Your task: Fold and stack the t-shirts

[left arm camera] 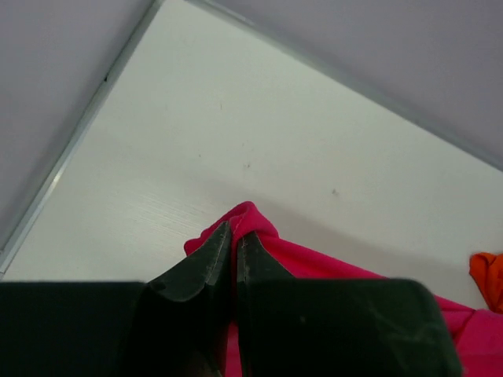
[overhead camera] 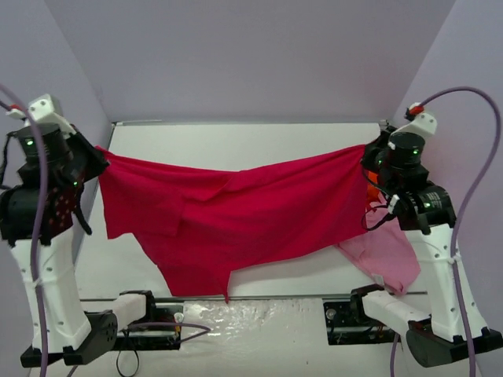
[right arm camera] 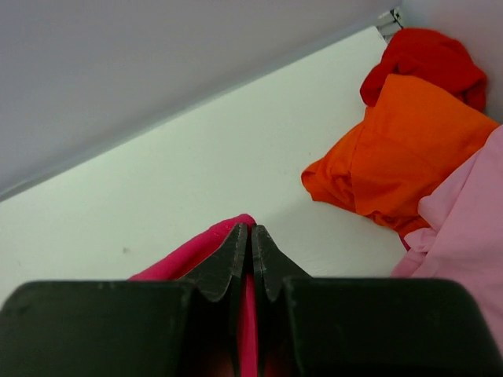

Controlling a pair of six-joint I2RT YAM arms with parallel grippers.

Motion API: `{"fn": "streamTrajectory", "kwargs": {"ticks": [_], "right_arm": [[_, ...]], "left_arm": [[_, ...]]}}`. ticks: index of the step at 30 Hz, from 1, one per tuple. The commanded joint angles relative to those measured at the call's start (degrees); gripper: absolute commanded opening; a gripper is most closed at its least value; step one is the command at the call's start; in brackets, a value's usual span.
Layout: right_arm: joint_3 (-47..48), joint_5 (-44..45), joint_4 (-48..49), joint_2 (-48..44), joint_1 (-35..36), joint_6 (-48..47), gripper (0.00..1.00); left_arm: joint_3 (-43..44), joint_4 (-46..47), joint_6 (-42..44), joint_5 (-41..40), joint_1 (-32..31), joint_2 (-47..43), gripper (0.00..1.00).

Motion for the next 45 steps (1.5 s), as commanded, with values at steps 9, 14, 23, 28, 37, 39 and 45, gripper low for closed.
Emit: {"fn": "streamTrajectory", "kwargs": {"ticks": [9, 14, 23, 28, 37, 39, 45], "right_arm": [[-7.61, -0.27, 22.30, 17.19, -0.40, -1.58, 0.00], [-6.66, 0.02, 32.72, 26.65, -0.49, -3.09, 0.00], [-0.16, 0.71, 40.17, 39.48, -0.57, -3.85, 0.45], [-5.26, 2.46, 39.59, 32.14, -0.22, -3.08, 0.58], [-27.07, -6.78, 20.54, 10.99, 1.85, 8.55, 0.56], [-32.40, -8.51, 19.04, 8.14, 2.97, 9.81, 0.54], [-38.16, -7.13, 13.62, 3.56, 5.30, 10.40, 0.53]], "left_arm": [[-17.25, 30.22, -6.02, 6.20, 0.48, 17.05, 0.00], [-14.75, 36.27, -2.08, 4.15, 0.40, 25.54, 0.00], [-11.88, 43.38, 3.00, 4.09, 0.49, 32.65, 0.91], [-17.68, 44.08, 2.51, 3.86, 0.46, 24.89, 0.97], [-34.24, 25.66, -3.00, 11.09, -19.80, 7.43, 0.97], [-39.01, 22.51, -5.33, 12.98, -21.79, 6.80, 0.97], [-44.63, 13.81, -7.77, 7.12, -31.44, 7.23, 0.97]]}}
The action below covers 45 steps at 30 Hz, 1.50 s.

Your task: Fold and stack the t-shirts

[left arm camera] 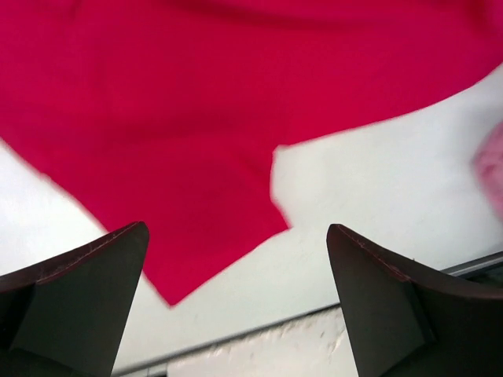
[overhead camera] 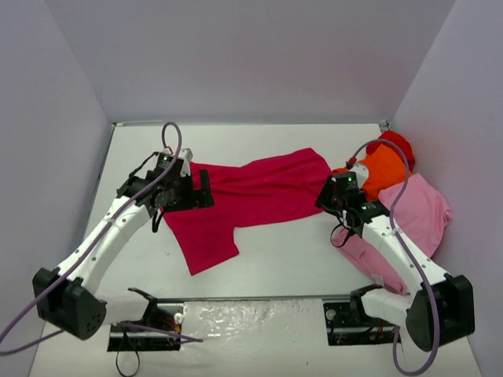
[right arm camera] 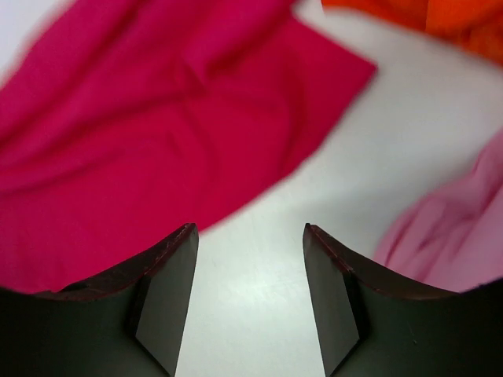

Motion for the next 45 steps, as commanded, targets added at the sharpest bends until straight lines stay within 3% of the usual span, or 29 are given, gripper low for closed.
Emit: {"fn": "streamTrajectory", "kwargs": {"ticks": [1, 5, 12, 19, 24, 27, 32, 39, 45], "right_arm": [[-1.03, 1.72, -4.68, -3.34, 1.18, 1.95, 0.53], [-0.48, 3.69, -5.31, -1.66, 1.27, 1.85, 0.53], [1.63, 8.32, -2.29, 6.85, 1.15, 2.63, 0.54], [1.46, 1.43, 5.12, 13.22, 1.00, 4.64, 0.54], [0.08, -1.55, 7.62, 13.67, 0.91, 5.44, 0.54], [-0.54, -2.40, 7.87, 13.41, 0.66, 5.45, 0.54], [-1.93, -4.53, 7.96, 11.93, -0.20, 5.72, 0.54], [-2.13, -4.55, 7.96, 11.45, -0.67, 5.64, 0.54], [-1.24, -4.26, 7.88, 10.73, -0.67, 5.73, 0.54]], "left_arm": [[-0.25, -12.59, -4.45, -11.17, -6.77, 2.02, 0.97], [0.25, -17.61, -7.86, -19.34, -11.17, 5.29, 0.95], [-3.09, -14.34, -13.51, -18.29, -17.07, 9.00, 0.94], [-7.08, -11.58, -14.31, -17.71, -19.58, 12.82, 0.94], [-6.65, -9.59, -9.56, -16.70, -19.91, 18.86, 0.94], [-3.22, -8.29, -1.55, -14.06, -20.68, 23.45, 0.94], [-2.05, -6.51, 5.37, -8.02, -22.01, 24.36, 0.94], [-7.30, -3.77, 5.28, 0.42, -22.10, 23.36, 0.93], [-9.44, -2.17, 2.64, 0.83, -22.27, 25.65, 0.83]]}}
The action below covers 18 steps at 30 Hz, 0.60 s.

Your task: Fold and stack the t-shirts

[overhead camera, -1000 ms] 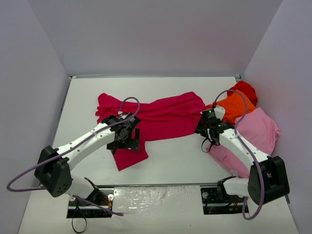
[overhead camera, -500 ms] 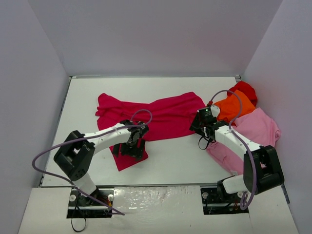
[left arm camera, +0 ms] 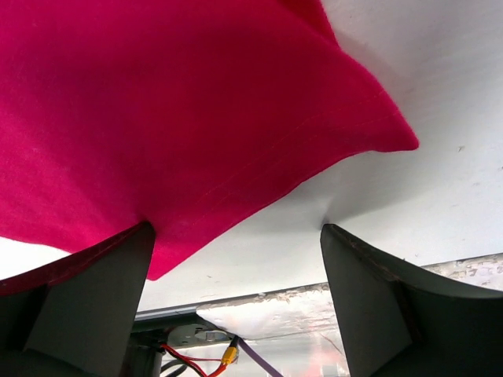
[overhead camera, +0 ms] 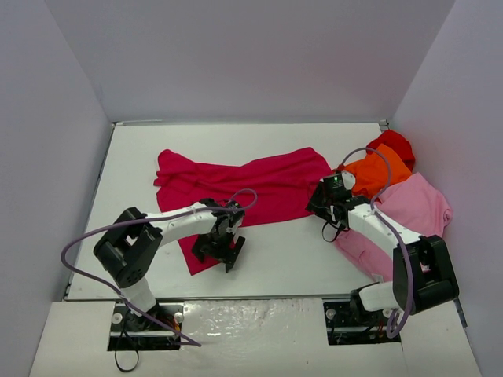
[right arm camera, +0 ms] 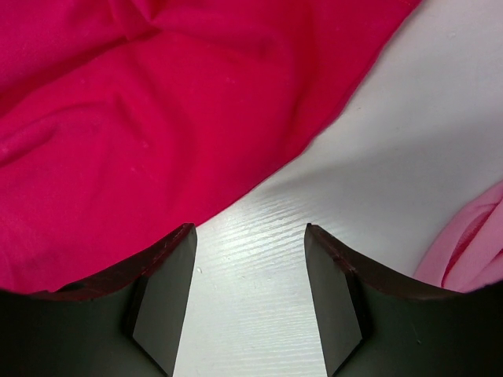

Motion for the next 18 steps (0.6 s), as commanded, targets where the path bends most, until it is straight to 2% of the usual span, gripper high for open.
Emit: {"fn": "streamTrajectory", "kwargs": {"ticks": [1, 5, 7, 8, 9, 11, 16, 18], "right_arm": [[1.56, 0.57, 1.64, -3.16, -0.41, 0.57, 0.54], [1.15, 2.06, 1.21, -4.72, -0.41, 0.44, 0.54], [0.91, 2.34, 0.95, -5.60, -0.46, 0.22, 0.53], [0.76, 2.44, 0.74, -5.94, -0.48, 0.17, 0.53], [0.60, 2.55, 0.63, -6.25, -0.43, 0.12, 0.53], [0.42, 2.88, 0.48, -6.94, -0.49, -0.04, 0.52], [0.34, 3.37, 0.32, -8.11, -0.49, -0.47, 0.50], [0.36, 3.66, 0.31, -8.32, -0.49, -0.78, 0.49]], "left_arm": [[0.19, 1.86, -1.28, 1.81, -0.52, 0.03, 0.82], [2.00, 1.25, -1.19, -1.74, -1.34, 1.66, 0.80], [2.20, 1.39, -1.20, -2.88, -1.34, 2.67, 0.74], [2.28, 1.42, -1.33, -3.39, -1.34, 3.30, 0.68], [2.34, 1.42, -1.54, -3.65, -1.34, 3.87, 0.58], [2.16, 1.45, -1.76, -4.15, -1.47, 4.97, 0.32], [1.80, 2.37, -2.63, -4.50, -1.94, 5.54, 0.11], [1.64, 2.84, -2.86, -4.27, -1.87, 5.34, 0.07]]}}
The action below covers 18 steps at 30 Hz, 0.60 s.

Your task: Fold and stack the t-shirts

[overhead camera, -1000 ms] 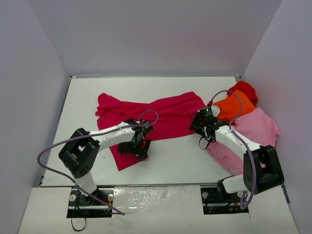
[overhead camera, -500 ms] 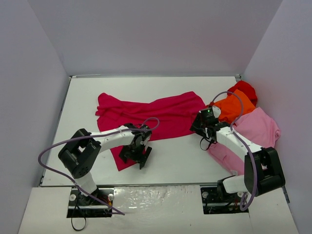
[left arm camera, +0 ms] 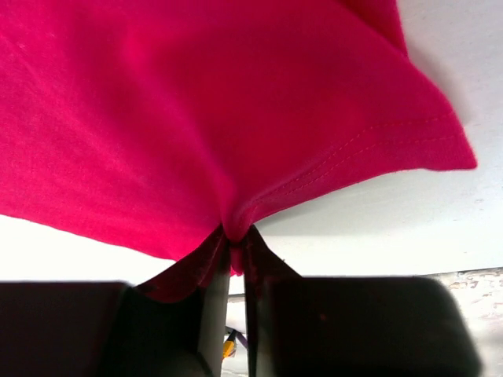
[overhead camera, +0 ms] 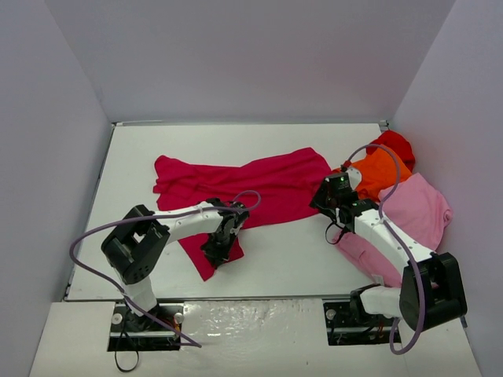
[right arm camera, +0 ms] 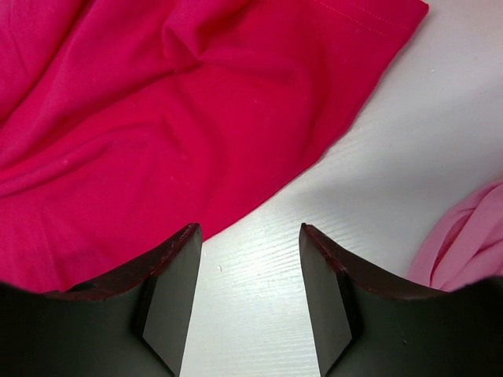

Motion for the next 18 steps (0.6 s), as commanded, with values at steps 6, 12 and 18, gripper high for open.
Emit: {"fn": "streamTrajectory", "kwargs": {"ticks": [6, 12, 18], "right_arm": [[-0.91, 7.40, 0.06, -0.69, -0.69, 1.23, 0.43], [-2.13, 8.82, 3.54, 3.53, -2.54, 4.42, 0.46], [1.07, 9.08, 6.20, 10.48, -7.48, 3.83, 0.50]], "left_arm": [[-2.05, 5.09, -1.97, -1.98, -0.54, 0.07, 0.03], [-2.91, 2.79, -2.91, -3.59, -0.54, -4.79, 0.02], [-4.87, 0.18, -4.09, -4.58, -0.54, -9.14, 0.02]]}}
